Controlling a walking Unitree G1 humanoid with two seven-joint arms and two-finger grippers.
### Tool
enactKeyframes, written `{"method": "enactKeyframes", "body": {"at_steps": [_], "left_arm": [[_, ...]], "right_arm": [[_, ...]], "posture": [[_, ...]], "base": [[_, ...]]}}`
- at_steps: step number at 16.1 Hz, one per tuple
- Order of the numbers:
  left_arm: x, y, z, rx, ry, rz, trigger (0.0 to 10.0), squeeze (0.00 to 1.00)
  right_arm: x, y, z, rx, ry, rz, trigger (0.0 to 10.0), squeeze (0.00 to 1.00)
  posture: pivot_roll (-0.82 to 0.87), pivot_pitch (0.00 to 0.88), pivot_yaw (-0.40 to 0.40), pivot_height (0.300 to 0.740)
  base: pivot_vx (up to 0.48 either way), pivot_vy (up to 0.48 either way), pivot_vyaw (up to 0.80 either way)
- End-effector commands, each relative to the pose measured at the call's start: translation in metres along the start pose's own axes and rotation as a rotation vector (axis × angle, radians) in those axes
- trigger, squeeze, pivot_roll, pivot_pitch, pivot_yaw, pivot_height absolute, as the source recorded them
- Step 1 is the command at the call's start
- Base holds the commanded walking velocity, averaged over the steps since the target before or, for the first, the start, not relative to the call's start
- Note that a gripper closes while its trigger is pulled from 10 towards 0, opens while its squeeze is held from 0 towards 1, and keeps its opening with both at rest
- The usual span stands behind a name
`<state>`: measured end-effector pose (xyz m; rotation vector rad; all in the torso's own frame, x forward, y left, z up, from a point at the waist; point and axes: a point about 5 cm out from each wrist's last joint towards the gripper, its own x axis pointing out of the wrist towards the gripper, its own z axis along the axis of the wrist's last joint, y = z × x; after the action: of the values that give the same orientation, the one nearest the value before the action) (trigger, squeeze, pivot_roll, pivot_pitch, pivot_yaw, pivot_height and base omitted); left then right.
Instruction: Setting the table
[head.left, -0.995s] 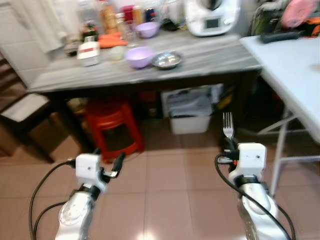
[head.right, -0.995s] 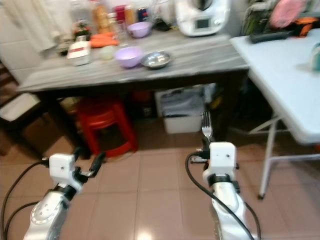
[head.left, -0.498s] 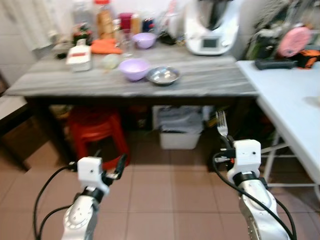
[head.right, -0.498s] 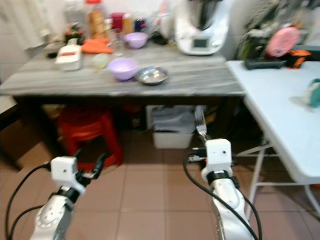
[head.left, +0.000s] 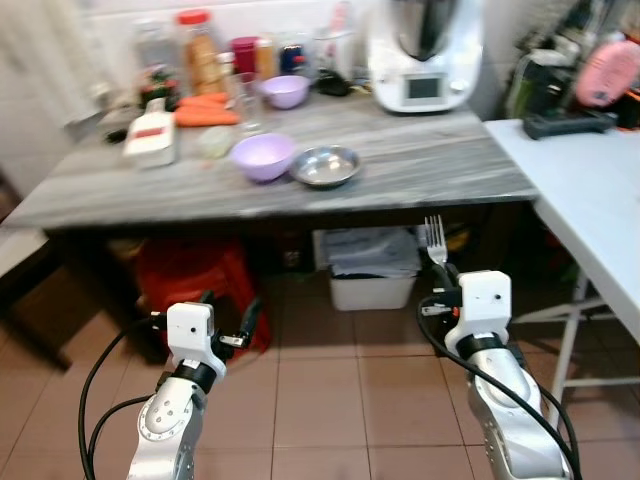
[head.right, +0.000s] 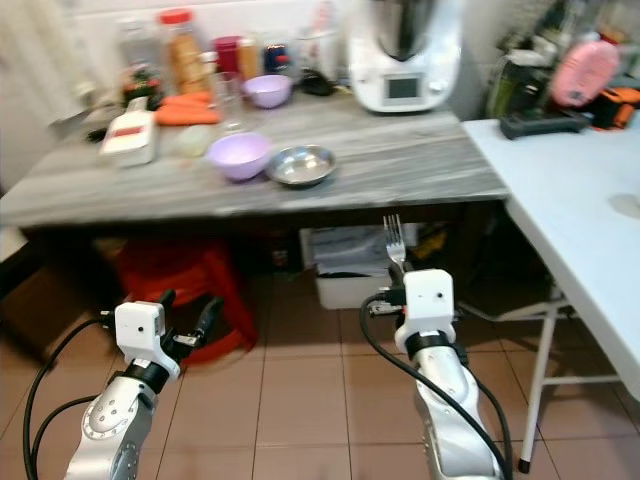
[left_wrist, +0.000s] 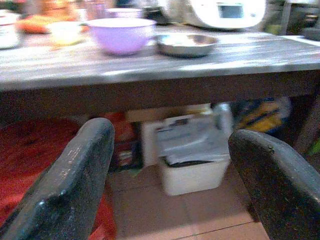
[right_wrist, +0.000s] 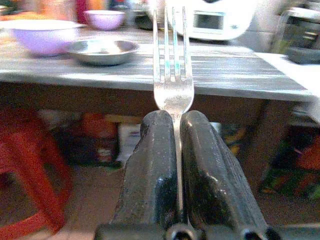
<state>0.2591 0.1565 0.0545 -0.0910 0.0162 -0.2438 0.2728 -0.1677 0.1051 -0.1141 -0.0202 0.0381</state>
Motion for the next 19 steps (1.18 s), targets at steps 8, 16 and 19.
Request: {"method": "enactKeyframes", "body": {"at_steps": [8, 16, 19], "left_arm": [[0.014, -0.006, 0.001, 0.001, -0.008, -0.043, 10.0, 0.00], [0.019, -0.011, 0.003, 0.000, -0.021, -0.052, 10.0, 0.00], [0.021, -0.012, 0.003, 0.001, -0.020, -0.053, 10.0, 0.00]], "right_arm": [[0.002, 0.000, -0.002, 0.011, -0.008, -0.017, 10.0, 0.00], [0.002, 0.002, -0.001, 0.000, -0.010, -0.013, 10.0, 0.00], [0.002, 0.002, 0.000, 0.003, -0.012, -0.016, 10.0, 0.00]], "posture": [[-0.11, 0.000, 0.076, 0.740], [-0.10, 0.000, 0.074, 0.740], [-0.11, 0.000, 0.073, 0.740]], "base": [[0.395, 0.000, 0.00], [0.392, 0.000, 0.15], [0.362, 0.000, 0.17]]}}
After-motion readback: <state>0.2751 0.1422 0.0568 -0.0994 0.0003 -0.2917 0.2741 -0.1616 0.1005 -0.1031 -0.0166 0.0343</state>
